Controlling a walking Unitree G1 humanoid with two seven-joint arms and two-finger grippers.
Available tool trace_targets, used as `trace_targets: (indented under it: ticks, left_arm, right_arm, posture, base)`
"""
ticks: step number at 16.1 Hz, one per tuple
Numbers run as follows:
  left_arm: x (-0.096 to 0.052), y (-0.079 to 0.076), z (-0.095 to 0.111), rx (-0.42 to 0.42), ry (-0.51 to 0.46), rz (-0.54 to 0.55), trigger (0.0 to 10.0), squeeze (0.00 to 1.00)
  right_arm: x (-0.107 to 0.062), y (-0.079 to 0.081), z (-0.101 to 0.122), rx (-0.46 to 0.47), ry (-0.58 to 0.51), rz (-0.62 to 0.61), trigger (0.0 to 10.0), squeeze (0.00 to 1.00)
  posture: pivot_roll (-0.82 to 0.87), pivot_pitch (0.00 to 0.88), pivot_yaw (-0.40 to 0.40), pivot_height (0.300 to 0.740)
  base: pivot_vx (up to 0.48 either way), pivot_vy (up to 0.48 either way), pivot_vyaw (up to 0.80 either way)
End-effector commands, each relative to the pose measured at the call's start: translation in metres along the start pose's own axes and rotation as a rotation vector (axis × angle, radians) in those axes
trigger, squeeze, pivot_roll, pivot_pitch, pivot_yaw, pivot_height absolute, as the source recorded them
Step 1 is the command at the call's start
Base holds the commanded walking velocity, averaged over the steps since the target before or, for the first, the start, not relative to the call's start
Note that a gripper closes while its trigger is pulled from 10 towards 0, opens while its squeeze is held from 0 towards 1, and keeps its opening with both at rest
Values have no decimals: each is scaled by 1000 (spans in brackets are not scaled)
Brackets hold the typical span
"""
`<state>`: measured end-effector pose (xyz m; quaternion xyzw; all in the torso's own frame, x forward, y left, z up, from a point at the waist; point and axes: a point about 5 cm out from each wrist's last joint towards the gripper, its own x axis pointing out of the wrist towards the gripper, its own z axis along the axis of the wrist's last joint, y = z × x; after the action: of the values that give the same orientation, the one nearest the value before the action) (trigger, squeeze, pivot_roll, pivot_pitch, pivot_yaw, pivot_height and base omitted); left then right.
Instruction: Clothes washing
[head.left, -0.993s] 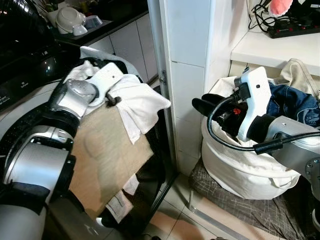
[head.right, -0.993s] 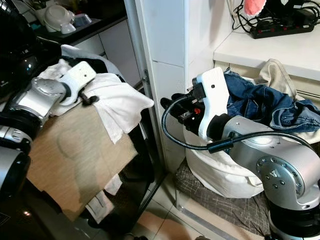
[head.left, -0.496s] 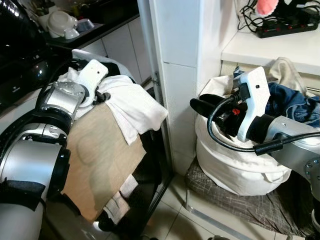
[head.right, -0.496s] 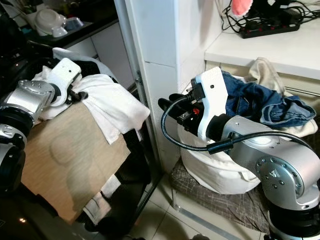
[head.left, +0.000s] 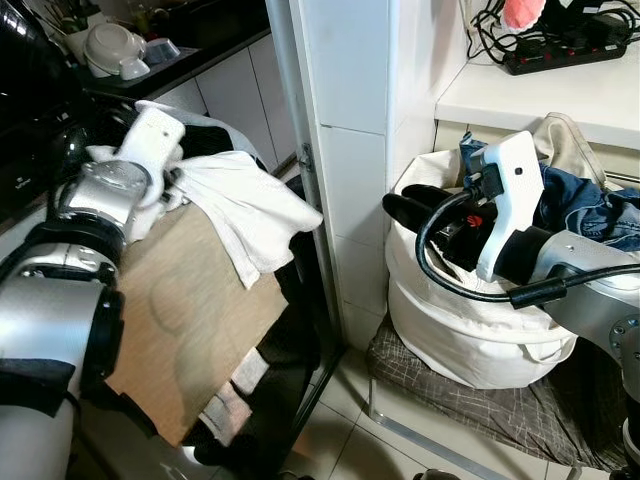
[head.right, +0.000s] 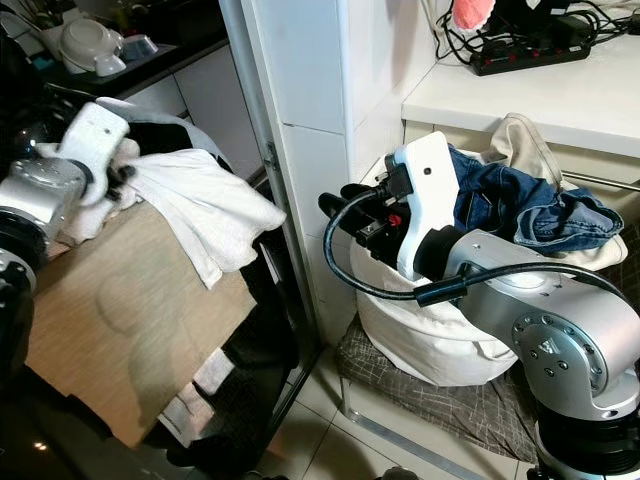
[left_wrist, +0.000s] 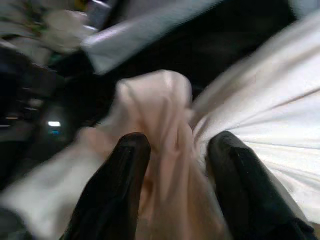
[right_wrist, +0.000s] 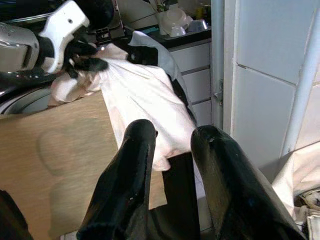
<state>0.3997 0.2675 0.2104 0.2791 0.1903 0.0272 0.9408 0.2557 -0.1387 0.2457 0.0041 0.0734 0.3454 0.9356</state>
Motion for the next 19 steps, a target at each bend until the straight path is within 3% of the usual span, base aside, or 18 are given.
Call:
trace_targets:
  ticks: [1,3,4,5,6,8,9,10,11,12,13,14,15,16,19]
  left_arm:
    - [-7,32,3,18,-12,167,0,0]
    - [-15,57,11,80,-47,344,0,0]
    - [-28,84,34,170,-134,540,0,0]
    - [-39,98,55,195,-219,660,0,0]
    - [-50,106,81,235,-325,765,0,0]
    - [-59,110,103,296,-386,833,0,0]
    - [-50,100,98,240,-337,714,0,0]
    - [-33,75,85,204,-266,514,8510,0]
    - [-23,56,77,113,-257,385,10000,0]
    - [-14,30,71,33,-258,213,10000,0]
    - [-9,7,71,-118,-300,51,10000,0]
    - [-6,-10,70,-185,-314,-66,10000,0]
    - [-5,-19,69,-183,-320,-135,10000,0]
    - [-4,-42,69,-242,-325,-324,10000,1000]
    - [-7,-75,66,-182,-302,-592,10000,1000]
  right_arm:
    - [1,4,4,-17,-24,23,10000,0]
    - [3,2,5,-21,-29,17,10000,0]
    - [4,-1,8,-22,-42,-5,10000,0]
    - [4,-3,10,-23,-50,-21,10000,0]
    - [5,-5,12,-26,-56,-33,10000,0]
    - [5,-7,14,-28,-65,-41,10000,0]
    - [5,-5,13,-28,-68,-40,10000,0]
    - [6,-4,13,-25,-69,-35,10000,0]
    - [6,-3,12,-26,-68,-34,10000,0]
    - [6,-3,12,-24,-67,-32,10000,0]
    - [4,-3,11,-23,-64,-31,10000,0]
    - [3,-3,10,-22,-59,-32,10000,0]
    - [2,-3,10,-21,-55,-33,10000,0]
    - [1,-3,8,-19,-48,-32,10000,0]
    - [0,-2,7,-13,-38,-25,10000,0]
  posture:
    - [-157,0,173,740]
    - [-159,0,171,740]
    - [-159,0,166,740]
    - [-163,0,166,740]
    - [-167,0,169,740]
    - [-164,0,173,740]
    - [-162,0,176,740]
    - [-164,0,180,740]
    - [-166,0,182,740]
    - [-171,0,185,740]
    - [-171,0,182,740]
    - [-171,0,179,740]
    - [-170,0,178,740]
    - [-174,0,175,740]
    - [-171,0,165,740]
  base:
    - [0,0,0]
    - [0,0,0]
    - [0,0,0]
    - [0,0,0]
    - [0,0,0]
    - [0,0,0]
    - [0,0,0]
    - [0,0,0]
    - [0,0,0]
    - [0,0,0]
    - [0,0,0]
    - [0,0,0]
    - [0,0,0]
    - [0,0,0]
    - [0,0,0]
